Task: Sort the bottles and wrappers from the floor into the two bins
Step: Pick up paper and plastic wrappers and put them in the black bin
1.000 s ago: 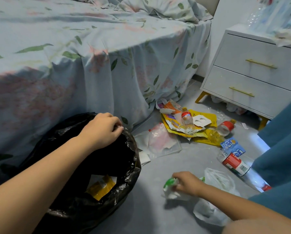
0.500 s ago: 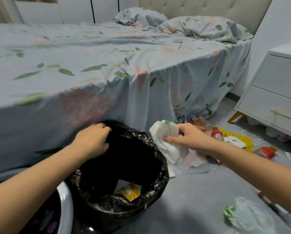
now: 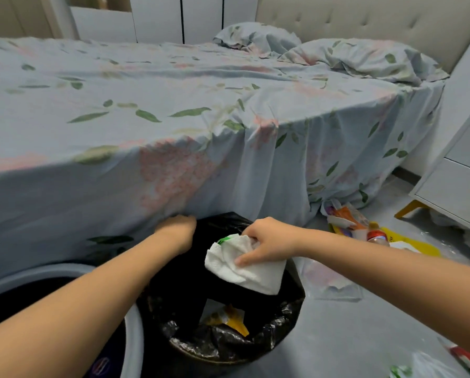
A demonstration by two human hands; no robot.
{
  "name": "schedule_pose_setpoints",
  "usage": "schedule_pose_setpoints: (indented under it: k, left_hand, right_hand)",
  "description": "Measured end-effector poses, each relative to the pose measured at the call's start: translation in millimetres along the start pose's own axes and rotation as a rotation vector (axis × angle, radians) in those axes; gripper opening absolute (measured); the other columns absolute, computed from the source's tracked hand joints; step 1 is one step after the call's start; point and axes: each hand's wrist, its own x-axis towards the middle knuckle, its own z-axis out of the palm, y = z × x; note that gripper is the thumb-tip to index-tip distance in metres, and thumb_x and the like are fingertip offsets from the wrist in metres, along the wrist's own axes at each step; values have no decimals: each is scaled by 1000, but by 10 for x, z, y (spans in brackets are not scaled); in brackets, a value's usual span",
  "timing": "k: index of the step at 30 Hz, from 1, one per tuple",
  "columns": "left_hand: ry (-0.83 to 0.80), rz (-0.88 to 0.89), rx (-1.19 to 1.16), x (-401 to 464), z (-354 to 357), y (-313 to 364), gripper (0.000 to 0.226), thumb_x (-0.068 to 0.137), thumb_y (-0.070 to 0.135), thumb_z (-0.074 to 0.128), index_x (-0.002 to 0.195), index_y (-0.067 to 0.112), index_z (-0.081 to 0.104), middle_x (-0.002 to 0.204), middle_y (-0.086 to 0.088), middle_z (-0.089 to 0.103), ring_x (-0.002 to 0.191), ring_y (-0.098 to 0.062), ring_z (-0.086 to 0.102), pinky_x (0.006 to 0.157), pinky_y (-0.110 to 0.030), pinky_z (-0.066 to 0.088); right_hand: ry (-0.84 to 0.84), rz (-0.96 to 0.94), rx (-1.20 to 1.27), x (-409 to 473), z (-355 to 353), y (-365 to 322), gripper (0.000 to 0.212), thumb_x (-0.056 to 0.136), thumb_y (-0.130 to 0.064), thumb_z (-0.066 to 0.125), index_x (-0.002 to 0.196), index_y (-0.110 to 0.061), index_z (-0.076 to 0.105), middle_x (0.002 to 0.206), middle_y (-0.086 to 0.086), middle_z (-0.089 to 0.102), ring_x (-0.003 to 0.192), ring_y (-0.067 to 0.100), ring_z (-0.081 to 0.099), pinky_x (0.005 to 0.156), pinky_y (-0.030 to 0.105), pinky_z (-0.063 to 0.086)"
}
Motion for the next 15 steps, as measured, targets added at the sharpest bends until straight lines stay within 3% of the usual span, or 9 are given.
schedule_pose_setpoints:
  k: [2, 8, 10, 13, 15]
  left_hand:
    - [-19, 18, -45, 41, 57, -61, 40, 87, 17, 54, 126, 9, 50, 135, -16, 54, 120, -32, 54, 97, -38, 47]
    - [-17, 71, -125, 146, 127, -127, 45, 83, 19, 59, 126, 12, 49, 136, -14, 51, 120, -30, 53, 96, -33, 45]
    - [-3, 83, -123, 154, 159, -117, 47, 84, 20, 59, 128, 11, 46, 139, -15, 47, 123, -29, 50, 97, -30, 42]
    - [30, 123, -135, 152, 212, -149, 60, 85, 22, 59, 140, 12, 37, 149, -15, 37, 132, -29, 42, 104, -30, 38]
    - [40, 158, -147, 157, 237, -179, 64, 84, 22, 61, 141, 12, 36, 150, -15, 36, 134, -30, 40, 106, -32, 37]
  right_hand:
    - [-17, -14, -42, 83, 61, -11, 52, 78, -52, 69, 64, -11, 40, 58, -1, 36, 55, 16, 34, 54, 32, 28]
    - [-9, -64, -133, 144, 215, 37, 50, 80, -46, 69, 60, -11, 39, 55, 1, 37, 51, 15, 32, 49, 30, 25]
    - [-49, -73, -157, 154, 287, 61, 45, 80, -49, 69, 70, -8, 52, 61, 2, 48, 57, 18, 43, 52, 32, 32]
    - [-111, -83, -91, 155, 279, 85, 50, 77, -49, 72, 105, -8, 65, 92, 5, 70, 83, 20, 62, 70, 25, 44]
    - [-51, -86, 8, 165, 160, 147, 47, 75, -48, 74, 106, -14, 67, 92, 0, 73, 76, 10, 63, 72, 19, 46]
